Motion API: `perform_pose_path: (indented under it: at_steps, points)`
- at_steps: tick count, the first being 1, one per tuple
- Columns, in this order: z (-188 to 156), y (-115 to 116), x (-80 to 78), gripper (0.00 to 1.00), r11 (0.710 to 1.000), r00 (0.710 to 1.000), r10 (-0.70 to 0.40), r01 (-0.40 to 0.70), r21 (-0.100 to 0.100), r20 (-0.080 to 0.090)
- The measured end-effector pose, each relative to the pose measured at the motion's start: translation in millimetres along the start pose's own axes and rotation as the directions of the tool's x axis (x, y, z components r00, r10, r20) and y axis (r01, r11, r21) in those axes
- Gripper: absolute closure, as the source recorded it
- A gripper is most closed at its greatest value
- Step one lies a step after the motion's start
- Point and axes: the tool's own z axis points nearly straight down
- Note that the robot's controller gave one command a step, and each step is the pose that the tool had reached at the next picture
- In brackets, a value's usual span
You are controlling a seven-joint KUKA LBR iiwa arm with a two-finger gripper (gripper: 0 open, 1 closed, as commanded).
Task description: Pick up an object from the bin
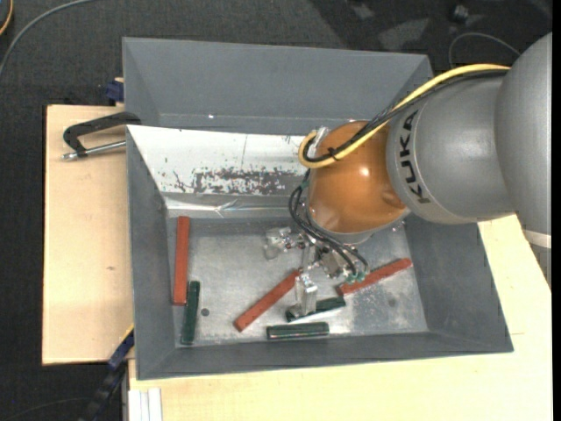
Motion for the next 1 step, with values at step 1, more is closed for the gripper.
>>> perform_pose_path:
  at_steps: [1]
  points:
    - [-3.2,1.1,-1.5,1.00,1.000,1.000,0.000,0.000,-0.001,0.005]
